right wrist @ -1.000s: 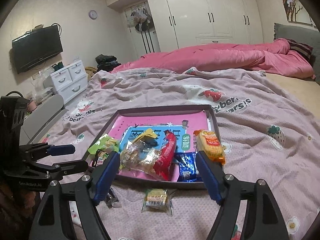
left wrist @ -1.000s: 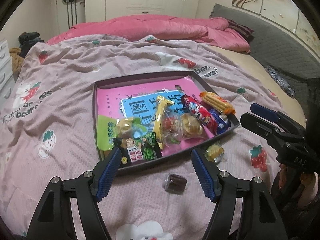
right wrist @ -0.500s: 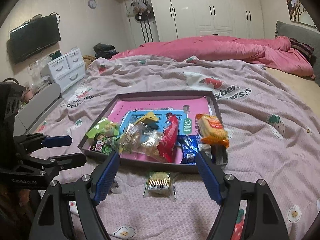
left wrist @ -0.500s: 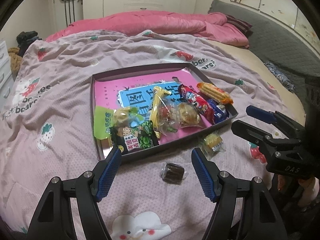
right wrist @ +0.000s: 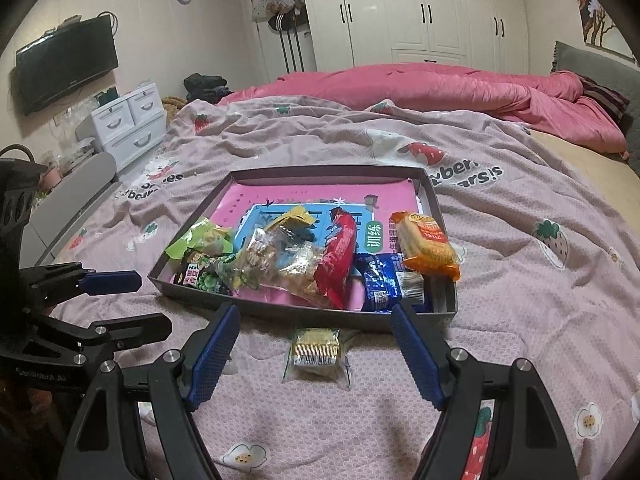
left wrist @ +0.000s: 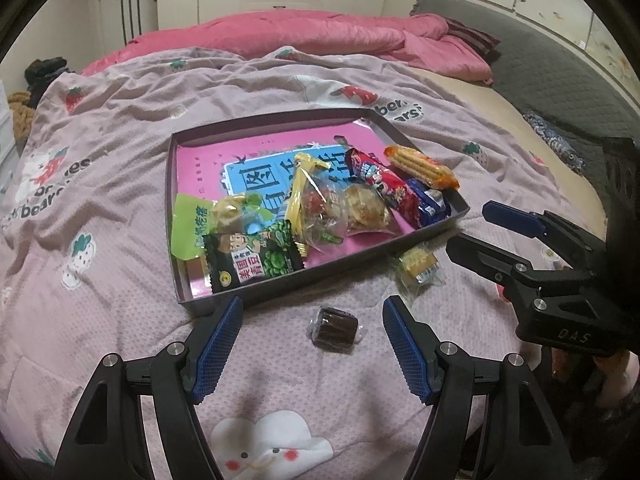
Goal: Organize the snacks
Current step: 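Withdraw both tools from the tray toward the snacks on the bedspread, then grasp the brown wrapped chocolate with left tool while right grasps clear wafer packet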
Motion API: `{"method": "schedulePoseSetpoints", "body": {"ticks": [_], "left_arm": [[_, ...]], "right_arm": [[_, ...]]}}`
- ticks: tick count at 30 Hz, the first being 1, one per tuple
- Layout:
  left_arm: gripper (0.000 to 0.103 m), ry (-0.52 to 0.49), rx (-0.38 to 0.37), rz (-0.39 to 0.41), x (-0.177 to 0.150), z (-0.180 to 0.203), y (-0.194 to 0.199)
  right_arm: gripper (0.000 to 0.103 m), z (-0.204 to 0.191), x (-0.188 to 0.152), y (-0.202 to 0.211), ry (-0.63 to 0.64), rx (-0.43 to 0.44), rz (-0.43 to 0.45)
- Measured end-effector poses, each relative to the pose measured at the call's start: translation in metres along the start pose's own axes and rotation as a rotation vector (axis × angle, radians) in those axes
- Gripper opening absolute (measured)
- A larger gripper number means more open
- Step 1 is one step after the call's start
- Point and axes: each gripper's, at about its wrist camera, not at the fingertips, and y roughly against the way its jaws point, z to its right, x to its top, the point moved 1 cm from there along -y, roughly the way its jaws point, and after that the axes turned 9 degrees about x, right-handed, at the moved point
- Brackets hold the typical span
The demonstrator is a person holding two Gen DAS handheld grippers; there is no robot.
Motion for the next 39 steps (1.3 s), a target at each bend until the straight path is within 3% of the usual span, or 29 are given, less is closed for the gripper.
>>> {"method": "schedulePoseSetpoints", "body": {"ticks": [31,39], "left_arm": [[0.074,-0.003,-0.008,-0.161,-0.020,0.006,-0.051],[0.074,0.000,-0.009,-0.175,-0.019,0.009,-0.060]], "right_arm": [[0.077,0.008,-0.019,-0.048,-0.050,-0.020,-0.166],[0.077,0.009,-0.022,-0.065,-0.021,-0.077,-0.189]]}}
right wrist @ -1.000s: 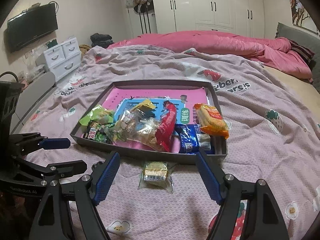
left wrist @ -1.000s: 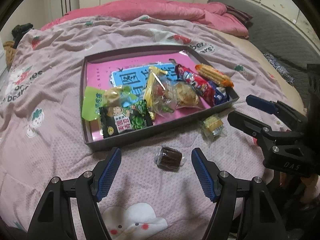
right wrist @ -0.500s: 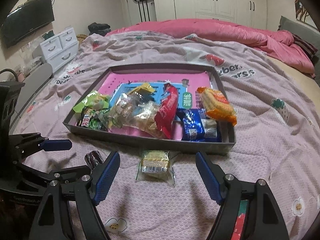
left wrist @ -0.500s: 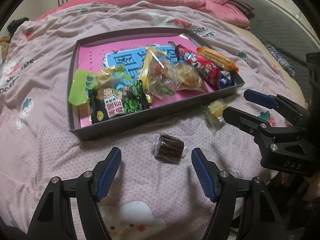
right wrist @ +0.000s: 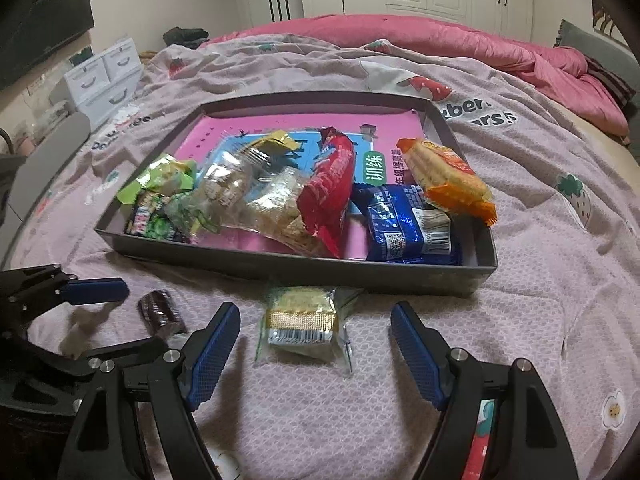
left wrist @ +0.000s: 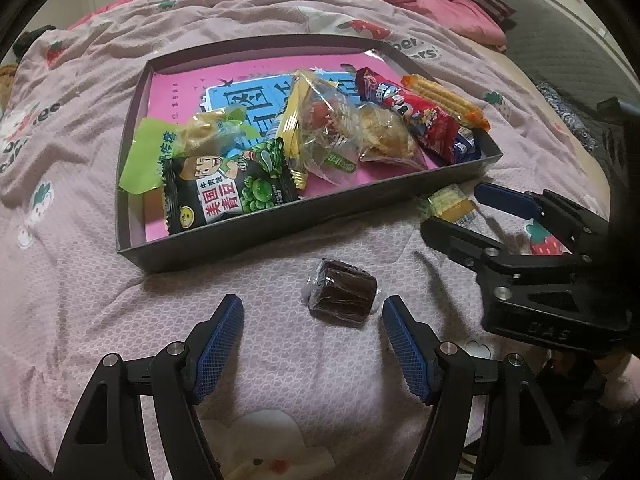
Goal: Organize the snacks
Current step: 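Grasp the brown wrapped chocolate with left tool while right grasps clear wafer packet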
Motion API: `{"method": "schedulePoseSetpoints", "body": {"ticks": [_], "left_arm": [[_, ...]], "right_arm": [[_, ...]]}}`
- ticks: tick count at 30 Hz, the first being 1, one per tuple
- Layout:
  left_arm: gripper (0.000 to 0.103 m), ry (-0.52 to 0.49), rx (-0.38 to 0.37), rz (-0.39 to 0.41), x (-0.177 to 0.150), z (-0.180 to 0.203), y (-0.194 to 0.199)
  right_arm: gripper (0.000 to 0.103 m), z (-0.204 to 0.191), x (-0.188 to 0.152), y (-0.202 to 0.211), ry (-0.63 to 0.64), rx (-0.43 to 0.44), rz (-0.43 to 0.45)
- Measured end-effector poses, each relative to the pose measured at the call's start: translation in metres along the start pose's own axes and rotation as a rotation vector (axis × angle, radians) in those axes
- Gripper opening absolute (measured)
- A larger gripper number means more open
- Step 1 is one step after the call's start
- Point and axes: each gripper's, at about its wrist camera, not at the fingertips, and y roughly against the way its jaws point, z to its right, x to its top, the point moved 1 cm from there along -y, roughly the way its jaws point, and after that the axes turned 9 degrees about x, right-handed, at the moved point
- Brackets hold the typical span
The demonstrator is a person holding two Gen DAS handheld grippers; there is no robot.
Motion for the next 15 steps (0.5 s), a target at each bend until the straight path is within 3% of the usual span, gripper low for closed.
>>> {"method": "schedulePoseSetpoints", "body": {"ticks": [6,11,12,15], "left_arm": [[0.074,0.003,-0.006,0.006,0.001,0.002,-0.002],[0.073,0.010,-0.029,0.010,0.003,0.005,-0.003],[0.068,0.009,-0.038,0.012,0.003,0.007,-0.003],[0.045,-0.010,-0.037,0.016,0.003,0.012,-0.003]], "right_arm": [[0.058,-0.002,-0.001,-0.008,0.031,0.011,-0.017],[0.049,-0.005,-0.001,-0.005,0.052,0.020,-0.014],[0.044,-0.004,-0.001,-0.004,0.043,0.039,-0.016],[0.043,-0.002,-0.001,-0.003,0.033,0.050,-0.018]]}}
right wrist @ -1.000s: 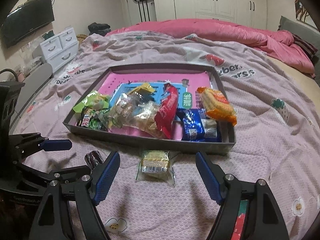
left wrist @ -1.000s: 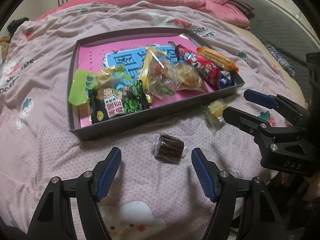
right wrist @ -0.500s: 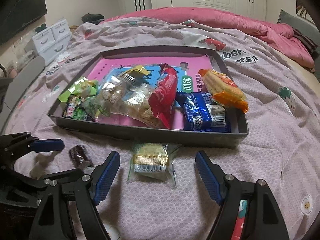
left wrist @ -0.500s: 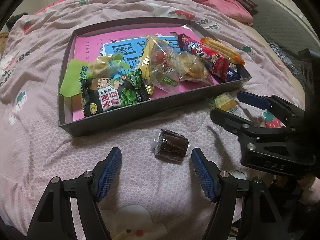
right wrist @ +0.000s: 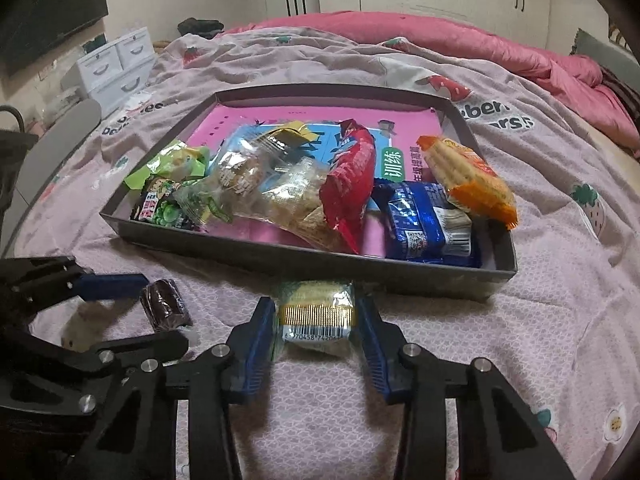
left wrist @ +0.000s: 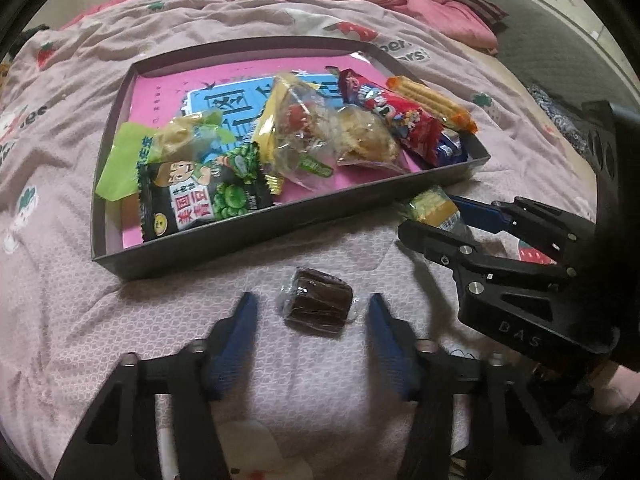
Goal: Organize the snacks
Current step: 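Grasp the brown wrapped chocolate with left tool while right grasps clear wafer packet, then lift the chocolate into the tray with left tool while right carries wafer packet in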
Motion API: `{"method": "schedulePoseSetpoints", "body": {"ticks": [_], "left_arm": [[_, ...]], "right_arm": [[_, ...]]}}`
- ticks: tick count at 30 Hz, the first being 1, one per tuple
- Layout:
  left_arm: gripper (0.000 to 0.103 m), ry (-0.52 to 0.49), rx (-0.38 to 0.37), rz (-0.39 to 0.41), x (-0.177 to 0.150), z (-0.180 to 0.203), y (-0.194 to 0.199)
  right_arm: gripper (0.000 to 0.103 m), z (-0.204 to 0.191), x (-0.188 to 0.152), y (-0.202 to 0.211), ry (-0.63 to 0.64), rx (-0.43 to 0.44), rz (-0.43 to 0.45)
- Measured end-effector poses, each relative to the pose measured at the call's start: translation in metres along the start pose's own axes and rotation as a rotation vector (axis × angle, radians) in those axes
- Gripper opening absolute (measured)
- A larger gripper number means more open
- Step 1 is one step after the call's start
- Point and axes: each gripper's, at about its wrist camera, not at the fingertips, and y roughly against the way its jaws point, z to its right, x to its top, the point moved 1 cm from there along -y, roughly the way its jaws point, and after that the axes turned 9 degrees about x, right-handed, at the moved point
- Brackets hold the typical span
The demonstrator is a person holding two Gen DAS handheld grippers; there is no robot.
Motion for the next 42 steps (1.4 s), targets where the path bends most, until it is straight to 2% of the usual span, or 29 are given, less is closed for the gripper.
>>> {"method": "schedulePoseSetpoints", "body": {"ticks": [4,11,21,30,42], "left_arm": [[0.039,-0.007,-0.017,0.002,0.000,0.002,0.000],[0.038,0.014,-0.046,0.032,0.001,-0.004,0.014],[0.038,0.052,-0.073,0.114,0.008,-0.014,0.047],[0.038,0.097,-0.030,0.197,0.018,-0.036,0.066],[0.038,0.151,0.054,0.273,0.029,-0.074,0.074]], "right_arm": [[0.042,0.001,-0.001,0.003,-0.008,0.010,-0.001],[0.041,0.001,-0.002,0.016,-0.032,0.054,0.020],[0.041,0.001,0.003,0.046,-0.052,0.093,0.120],[0.041,0.002,0.009,0.062,-0.037,0.086,0.199],[0.042,0.014,0.017,0.069,-0.049,0.069,0.244]]}}
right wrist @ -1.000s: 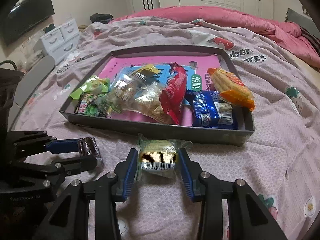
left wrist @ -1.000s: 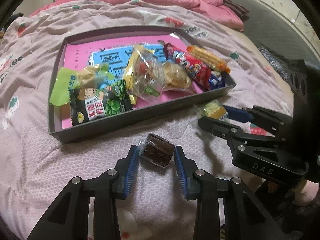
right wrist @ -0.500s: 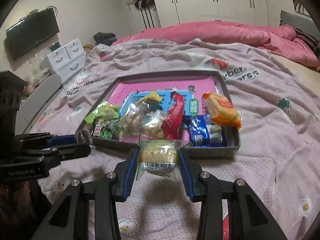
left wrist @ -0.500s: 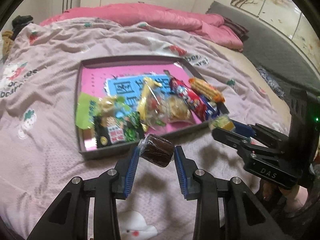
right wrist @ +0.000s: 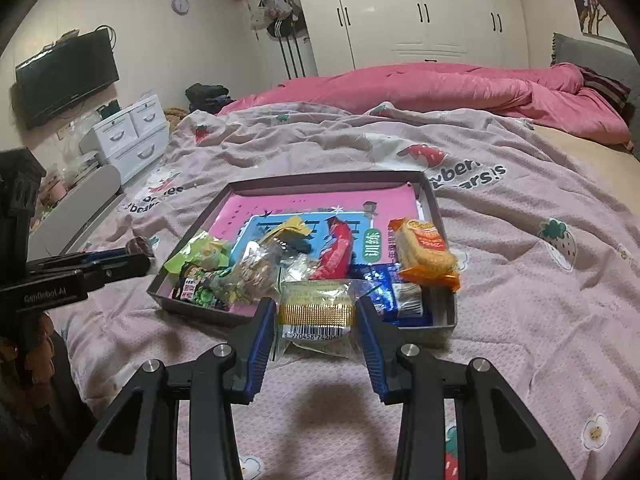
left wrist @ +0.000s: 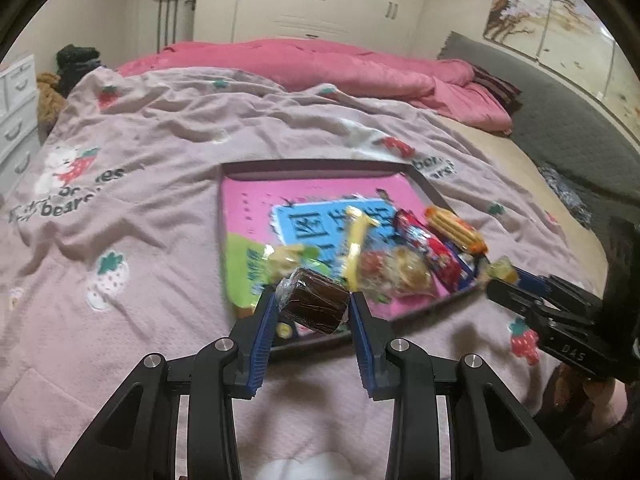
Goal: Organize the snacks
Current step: 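Lift the chocolate into the tray with left tool while right carries wafer packet in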
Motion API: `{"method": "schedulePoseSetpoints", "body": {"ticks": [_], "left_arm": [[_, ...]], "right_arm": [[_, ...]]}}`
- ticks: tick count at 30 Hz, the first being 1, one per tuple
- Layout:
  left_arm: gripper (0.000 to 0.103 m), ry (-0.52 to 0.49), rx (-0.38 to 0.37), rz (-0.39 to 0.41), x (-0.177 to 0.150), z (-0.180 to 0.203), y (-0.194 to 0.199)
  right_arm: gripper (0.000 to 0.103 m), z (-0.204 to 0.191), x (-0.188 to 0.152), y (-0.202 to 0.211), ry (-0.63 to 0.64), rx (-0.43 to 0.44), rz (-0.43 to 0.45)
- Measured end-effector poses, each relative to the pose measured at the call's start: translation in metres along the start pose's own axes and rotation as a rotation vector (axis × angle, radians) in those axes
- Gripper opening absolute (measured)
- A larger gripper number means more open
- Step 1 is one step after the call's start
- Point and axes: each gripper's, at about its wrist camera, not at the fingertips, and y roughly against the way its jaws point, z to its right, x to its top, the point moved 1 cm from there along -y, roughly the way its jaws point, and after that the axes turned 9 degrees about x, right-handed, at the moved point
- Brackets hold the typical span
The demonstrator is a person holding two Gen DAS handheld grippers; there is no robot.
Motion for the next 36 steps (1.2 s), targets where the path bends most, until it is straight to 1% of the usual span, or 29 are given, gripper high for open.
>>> {"method": "schedulePoseSetpoints", "body": {"ticks": [6,13,17,22,27,36], "left_arm": [[0.038,0.052,0.030,0.013,0.008,-0.024,-0.005],[0.038,0.073,0.041,-0.009,0.008,-0.032,-0.019],[0.038,0.068,0.045,-0.021,0.009,-0.029,-0.030],[0.038,0.072,0.014,-0.028,0.012,-0.022,-0.040],[0.038,0.050,-0.017,-0.042,0.013,-0.006,-0.051],[0.038,0.025,-0.033,-0.066,0.012,0.006,-0.065]], "right_arm": [[0.042,0.008,0.006,0.001,-0.017,-0.011,0.022],[0.042,0.015,0.012,0.001,-0.025,-0.025,0.043],[0.042,0.020,0.015,0.000,-0.034,-0.024,0.049],[0.042,0.023,0.018,-0.003,-0.036,-0.024,0.052],[0.042,0.026,0.021,-0.006,-0.037,-0.026,0.059],[0.042,0.032,0.028,-0.013,-0.037,-0.030,0.067]]}}
